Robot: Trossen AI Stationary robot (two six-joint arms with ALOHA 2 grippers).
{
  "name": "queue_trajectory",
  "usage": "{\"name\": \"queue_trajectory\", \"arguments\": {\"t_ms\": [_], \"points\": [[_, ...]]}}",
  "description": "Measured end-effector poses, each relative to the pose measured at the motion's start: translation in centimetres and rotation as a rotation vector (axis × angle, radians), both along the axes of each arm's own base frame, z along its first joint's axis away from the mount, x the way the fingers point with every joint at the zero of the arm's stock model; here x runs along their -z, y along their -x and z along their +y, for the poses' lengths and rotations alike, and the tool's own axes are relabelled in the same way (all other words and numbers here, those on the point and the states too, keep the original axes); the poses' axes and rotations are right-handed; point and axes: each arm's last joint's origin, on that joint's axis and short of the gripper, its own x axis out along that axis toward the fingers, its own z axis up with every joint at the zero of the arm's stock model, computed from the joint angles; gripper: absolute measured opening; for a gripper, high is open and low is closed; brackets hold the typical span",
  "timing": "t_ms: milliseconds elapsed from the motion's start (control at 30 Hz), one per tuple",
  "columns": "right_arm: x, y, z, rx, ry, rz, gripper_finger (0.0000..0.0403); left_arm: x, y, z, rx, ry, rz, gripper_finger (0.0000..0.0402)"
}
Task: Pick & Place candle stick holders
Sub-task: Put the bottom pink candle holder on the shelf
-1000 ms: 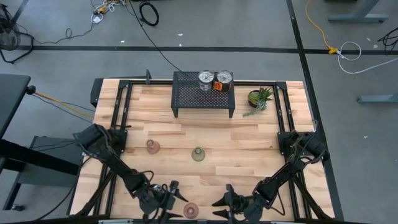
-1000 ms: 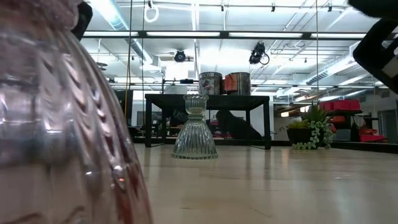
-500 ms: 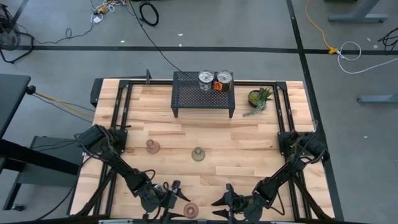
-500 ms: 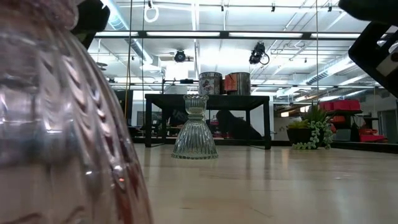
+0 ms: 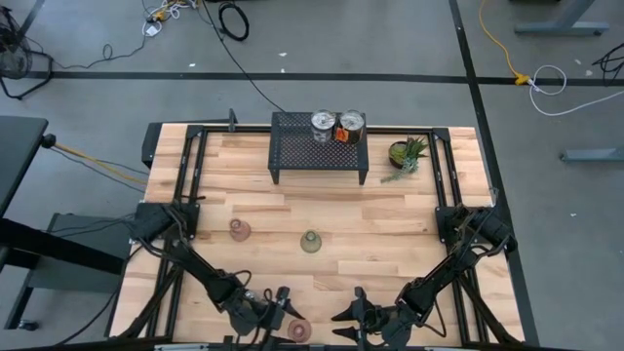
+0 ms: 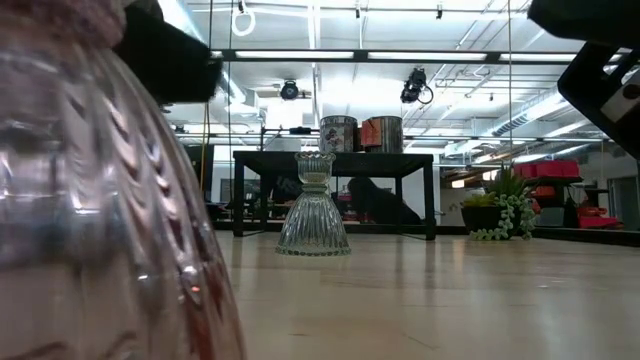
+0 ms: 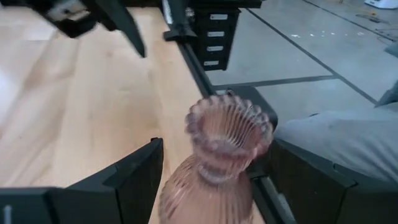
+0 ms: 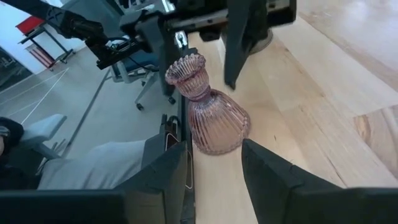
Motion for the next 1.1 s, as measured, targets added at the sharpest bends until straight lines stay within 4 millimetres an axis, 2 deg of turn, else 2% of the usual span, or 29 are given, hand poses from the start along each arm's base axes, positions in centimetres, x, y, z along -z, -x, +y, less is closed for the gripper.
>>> {"name": "queue_trajectory", "arguments": {"t_ms": [200, 500, 633, 867, 1100], "points": [[0.0, 0.0, 0.0, 0.000, -0.002, 0.000, 0.0152, -0.3, -1.3, -0.6, 0.050, 0.020, -0.010, 0.0298], [0.0, 0.1, 0.1, -0.001, -0.001, -0.001, 0.0152, 0.1, -1.3, -0.3, 0.011, -0.022, 0.021, 0.0293], [0.0, 0.1, 0.1, -0.001, -0.001, -0.001, 0.0152, 0.2, -1.4, -0.2, 0.013, -0.021, 0.023, 0.0257], [0.0, 0.1, 0.1, -0.001, -0.001, -0.001, 0.0152, 0.1, -1.4, -0.3, 0.025, -0.023, 0.024, 0.0143], [0.0, 0.1, 0.1, -0.002, 0.001, -0.001, 0.0152, 0.2, -1.4, -0.3, 0.027, -0.030, 0.023, 0.0134]]}}
